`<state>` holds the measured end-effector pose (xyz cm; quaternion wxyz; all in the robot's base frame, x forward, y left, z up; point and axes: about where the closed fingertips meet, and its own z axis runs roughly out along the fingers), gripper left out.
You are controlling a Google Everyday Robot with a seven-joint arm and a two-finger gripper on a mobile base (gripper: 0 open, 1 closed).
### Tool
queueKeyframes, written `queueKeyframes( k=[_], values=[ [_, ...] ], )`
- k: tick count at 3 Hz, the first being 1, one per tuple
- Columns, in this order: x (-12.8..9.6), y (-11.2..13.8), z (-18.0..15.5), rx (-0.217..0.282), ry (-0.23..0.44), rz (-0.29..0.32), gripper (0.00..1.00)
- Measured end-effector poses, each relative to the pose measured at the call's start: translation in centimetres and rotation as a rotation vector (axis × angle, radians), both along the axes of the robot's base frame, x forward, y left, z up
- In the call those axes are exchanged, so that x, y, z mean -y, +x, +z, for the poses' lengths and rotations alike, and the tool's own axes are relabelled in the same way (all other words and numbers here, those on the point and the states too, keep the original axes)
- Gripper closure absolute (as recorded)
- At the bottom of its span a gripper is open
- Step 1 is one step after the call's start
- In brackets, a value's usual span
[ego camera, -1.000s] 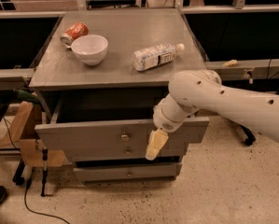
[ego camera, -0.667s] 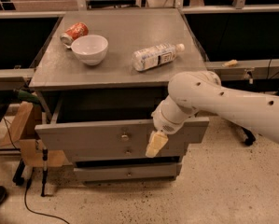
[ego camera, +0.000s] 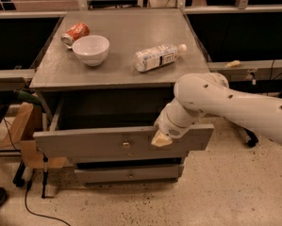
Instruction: Open top drawer
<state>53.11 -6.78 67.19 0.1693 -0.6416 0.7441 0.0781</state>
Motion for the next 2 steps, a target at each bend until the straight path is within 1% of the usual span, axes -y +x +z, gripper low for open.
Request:
queueKeyframes(
  k=[1, 2],
  values=[
    [0.0, 0.02, 0.84, 0.0, 0.0, 0.0, 0.89],
    [0.01, 0.01, 1.0, 0.0, 0.0, 0.0, 1.0]
  ],
)
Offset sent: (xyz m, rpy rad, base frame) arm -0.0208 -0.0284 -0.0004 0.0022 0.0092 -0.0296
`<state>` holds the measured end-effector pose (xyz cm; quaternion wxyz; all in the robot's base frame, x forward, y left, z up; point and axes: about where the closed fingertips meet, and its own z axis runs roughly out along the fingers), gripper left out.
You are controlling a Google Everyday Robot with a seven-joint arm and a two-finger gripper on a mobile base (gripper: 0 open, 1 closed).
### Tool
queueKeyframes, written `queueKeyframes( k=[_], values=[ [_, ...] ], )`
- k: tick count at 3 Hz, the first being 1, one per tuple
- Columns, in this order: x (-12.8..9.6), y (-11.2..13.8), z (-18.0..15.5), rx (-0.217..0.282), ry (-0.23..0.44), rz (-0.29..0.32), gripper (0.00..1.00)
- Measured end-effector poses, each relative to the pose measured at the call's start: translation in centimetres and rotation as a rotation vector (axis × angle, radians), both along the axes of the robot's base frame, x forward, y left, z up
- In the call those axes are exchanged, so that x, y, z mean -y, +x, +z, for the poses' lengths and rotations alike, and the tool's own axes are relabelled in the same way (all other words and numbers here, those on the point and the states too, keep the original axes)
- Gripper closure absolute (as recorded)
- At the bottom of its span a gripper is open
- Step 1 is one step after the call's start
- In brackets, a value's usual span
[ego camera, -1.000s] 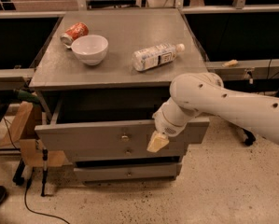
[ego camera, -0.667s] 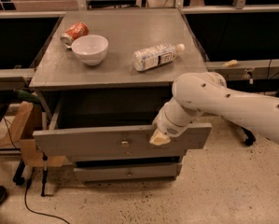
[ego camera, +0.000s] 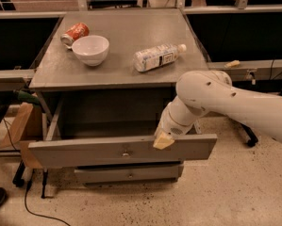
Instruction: Open top drawer
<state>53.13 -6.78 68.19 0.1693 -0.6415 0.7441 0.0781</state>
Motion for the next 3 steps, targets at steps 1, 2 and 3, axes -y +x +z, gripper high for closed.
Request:
queueKeyframes(
  k=[1, 2, 3],
  values=[
    [0.9, -0.8, -0.2, -0.009, 0.001, -0.012, 0.81],
    [1.2, -1.4, -0.3, -0.014, 0.008, -0.008, 0.58],
    [1.2, -1.8, -0.3, -0.013, 0.014, -0.002, 0.35]
  ],
)
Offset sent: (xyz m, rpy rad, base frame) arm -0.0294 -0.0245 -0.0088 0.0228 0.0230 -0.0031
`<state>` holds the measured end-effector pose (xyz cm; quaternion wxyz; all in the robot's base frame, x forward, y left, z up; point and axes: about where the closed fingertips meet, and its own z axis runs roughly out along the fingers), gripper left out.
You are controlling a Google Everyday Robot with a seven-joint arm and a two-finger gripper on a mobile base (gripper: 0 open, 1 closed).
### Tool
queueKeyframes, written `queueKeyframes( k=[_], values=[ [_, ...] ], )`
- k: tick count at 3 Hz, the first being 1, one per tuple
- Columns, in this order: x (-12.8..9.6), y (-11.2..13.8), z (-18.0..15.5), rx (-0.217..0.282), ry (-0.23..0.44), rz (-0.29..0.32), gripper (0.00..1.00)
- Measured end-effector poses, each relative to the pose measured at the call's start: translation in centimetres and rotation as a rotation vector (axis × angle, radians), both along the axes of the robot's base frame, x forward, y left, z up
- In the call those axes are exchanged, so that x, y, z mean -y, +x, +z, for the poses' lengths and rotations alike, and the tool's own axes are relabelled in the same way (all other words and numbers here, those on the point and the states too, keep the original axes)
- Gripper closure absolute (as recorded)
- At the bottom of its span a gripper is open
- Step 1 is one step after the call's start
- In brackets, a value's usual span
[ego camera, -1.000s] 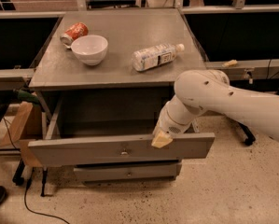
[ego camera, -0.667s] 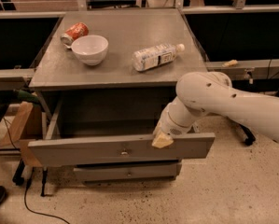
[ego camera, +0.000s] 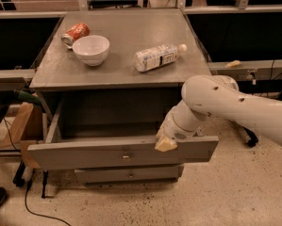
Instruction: Open top drawer
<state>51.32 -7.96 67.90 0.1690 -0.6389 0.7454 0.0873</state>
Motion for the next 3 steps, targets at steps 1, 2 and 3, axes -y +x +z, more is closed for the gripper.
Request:
queueKeyframes(
  k=[1, 2, 3],
  values=[
    [0.0, 0.0, 0.0, 0.0, 0.0, 0.0, 0.12],
    [0.0, 0.0, 0.0, 0.0, 0.0, 0.0, 0.0],
    [0.02, 0.03, -0.09, -0.001, -0.001, -0.002, 0.0]
  ],
)
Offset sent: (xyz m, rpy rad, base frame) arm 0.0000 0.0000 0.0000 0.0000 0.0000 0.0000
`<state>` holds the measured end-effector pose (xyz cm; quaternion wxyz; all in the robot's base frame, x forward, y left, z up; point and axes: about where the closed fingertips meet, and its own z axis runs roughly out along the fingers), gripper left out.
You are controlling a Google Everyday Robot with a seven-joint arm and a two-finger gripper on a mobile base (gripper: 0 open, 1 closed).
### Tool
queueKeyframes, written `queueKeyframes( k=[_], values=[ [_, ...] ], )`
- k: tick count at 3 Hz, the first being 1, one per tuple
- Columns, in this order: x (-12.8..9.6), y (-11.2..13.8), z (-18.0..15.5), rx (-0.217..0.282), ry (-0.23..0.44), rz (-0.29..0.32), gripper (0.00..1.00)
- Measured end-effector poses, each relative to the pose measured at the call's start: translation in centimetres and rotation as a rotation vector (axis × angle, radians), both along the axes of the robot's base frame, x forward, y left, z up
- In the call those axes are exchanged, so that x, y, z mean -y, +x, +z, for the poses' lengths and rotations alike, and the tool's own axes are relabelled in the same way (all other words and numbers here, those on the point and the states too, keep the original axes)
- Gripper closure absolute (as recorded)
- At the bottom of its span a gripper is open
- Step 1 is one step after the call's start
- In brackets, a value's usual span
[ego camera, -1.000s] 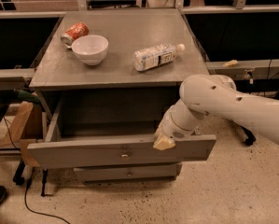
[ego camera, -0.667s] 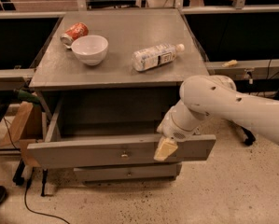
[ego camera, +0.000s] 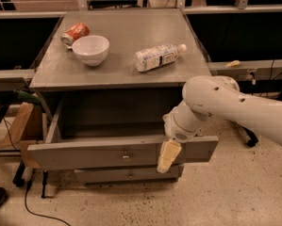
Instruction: Open top drawer
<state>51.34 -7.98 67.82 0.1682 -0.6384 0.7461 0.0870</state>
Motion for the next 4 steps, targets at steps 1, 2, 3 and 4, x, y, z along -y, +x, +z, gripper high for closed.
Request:
queueKeyframes(
  k=[1, 2, 3, 4],
  values=[
    [0.6, -0.3, -0.8, -0.009, -0.009, -0.02, 0.0],
    [1.4, -2.0, -1.2, -0.007, -0.023, -0.043, 0.0],
    [2.0, -3.7, -1.7, -0.018, -0.032, -0.054, 0.0],
    [2.7, -5.1, -2.5, -0.04, -0.035, -0.061, 0.19]
  ],
)
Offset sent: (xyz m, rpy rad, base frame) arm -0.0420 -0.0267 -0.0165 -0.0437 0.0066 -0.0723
